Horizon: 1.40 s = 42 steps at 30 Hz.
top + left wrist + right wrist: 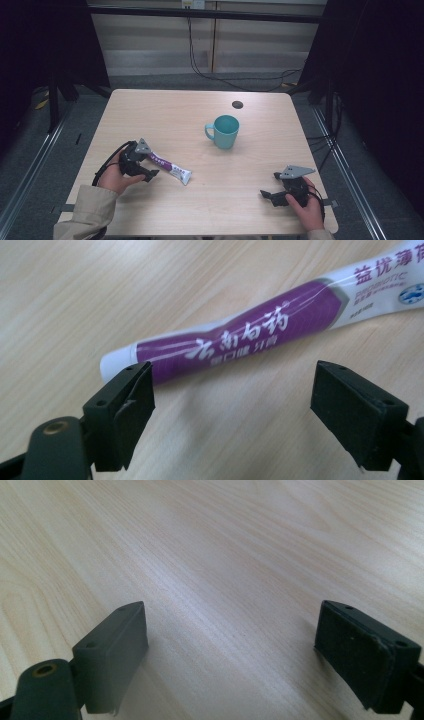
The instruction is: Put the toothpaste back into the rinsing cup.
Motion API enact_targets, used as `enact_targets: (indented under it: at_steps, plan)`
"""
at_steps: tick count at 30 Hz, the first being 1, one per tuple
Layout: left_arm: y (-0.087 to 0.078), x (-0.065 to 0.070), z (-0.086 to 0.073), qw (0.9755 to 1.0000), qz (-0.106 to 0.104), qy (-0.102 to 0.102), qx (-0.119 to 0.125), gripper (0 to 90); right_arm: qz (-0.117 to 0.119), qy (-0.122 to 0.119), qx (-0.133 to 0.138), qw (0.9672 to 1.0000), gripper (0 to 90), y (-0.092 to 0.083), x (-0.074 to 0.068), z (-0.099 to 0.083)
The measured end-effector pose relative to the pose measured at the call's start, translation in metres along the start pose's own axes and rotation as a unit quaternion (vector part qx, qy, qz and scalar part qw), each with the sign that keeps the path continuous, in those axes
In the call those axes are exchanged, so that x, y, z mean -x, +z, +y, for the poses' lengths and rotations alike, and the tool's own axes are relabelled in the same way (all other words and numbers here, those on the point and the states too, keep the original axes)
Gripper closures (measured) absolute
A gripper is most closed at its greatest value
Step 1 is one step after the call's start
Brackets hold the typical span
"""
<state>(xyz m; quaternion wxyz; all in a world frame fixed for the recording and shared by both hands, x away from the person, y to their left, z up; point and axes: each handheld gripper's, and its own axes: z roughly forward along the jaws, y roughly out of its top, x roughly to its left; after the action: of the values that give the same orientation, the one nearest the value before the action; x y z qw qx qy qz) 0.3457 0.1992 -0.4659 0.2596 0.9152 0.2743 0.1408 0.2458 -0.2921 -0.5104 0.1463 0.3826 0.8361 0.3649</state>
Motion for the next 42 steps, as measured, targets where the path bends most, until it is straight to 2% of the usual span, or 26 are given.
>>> enact_targets:
  at_steps: [6,8,11,13,18,20,26,29,33,37,38,39,40,41,42]
  plan:
    - [0.004,0.001,0.012,0.9997,-0.013,0.017,0.01,16.8,0.0,-0.002,0.0,1.0,12.6,0.0,0.0,0.0]
    - [0.006,0.002,0.016,0.9993,-0.019,0.03,0.007,16.7,0.0,-0.004,0.001,1.0,12.6,0.001,0.001,0.001]
    - [0.008,0.002,0.02,0.9992,-0.027,0.027,0.012,16.7,0.0,-0.004,0.0,1.0,12.6,0.001,0.001,0.001]
    - [0.011,0.002,0.022,0.9987,-0.032,0.038,0.007,16.7,0.0,-0.004,0.0,1.0,12.6,0.001,0.001,0.001]
    - [0.016,0.004,0.023,0.9988,-0.029,0.04,-0.001,16.8,0.001,-0.003,0.001,1.0,12.5,0.001,0.001,0.001]
    - [0.018,0.004,0.024,0.9984,-0.029,0.049,-0.002,16.6,0.0,-0.003,0.0,1.0,12.5,0.001,0.0,0.001]
    - [0.022,0.008,0.026,0.9983,-0.027,0.051,-0.006,17.4,0.0,-0.002,-0.001,1.0,12.5,0.001,0.0,0.001]
    - [0.026,0.012,0.029,0.9973,-0.043,0.059,-0.012,20.6,0.0,-0.003,0.0,1.0,12.5,0.001,0.001,0.001]
    - [0.027,0.013,0.03,0.9966,-0.048,0.063,-0.022,22.0,0.0,-0.003,0.0,1.0,12.5,0.001,0.001,0.001]
    - [0.026,0.015,0.031,0.9965,-0.052,0.057,-0.031,26.0,0.001,-0.003,0.0,1.0,12.5,0.002,0.001,0.001]
    - [0.027,0.015,0.03,0.9963,-0.052,0.059,-0.035,29.4,0.001,-0.003,0.0,1.0,12.5,0.002,0.001,0.001]
    - [0.027,0.016,0.03,0.9946,-0.052,0.072,-0.054,31.6,0.001,-0.003,0.0,1.0,12.5,0.002,0.001,0.001]
    - [0.027,0.016,0.03,0.9946,-0.052,0.072,-0.054,33.7,0.001,-0.003,0.0,1.0,12.5,0.002,0.001,0.001]
    - [0.028,0.017,0.03,0.9934,-0.055,0.072,-0.069,33.7,0.001,-0.003,0.0,1.0,12.5,0.002,0.001,0.001]
    - [0.028,0.017,0.03,0.9938,-0.063,0.06,-0.07,44.2,0.002,-0.004,0.001,1.0,12.5,0.002,0.001,0.001]
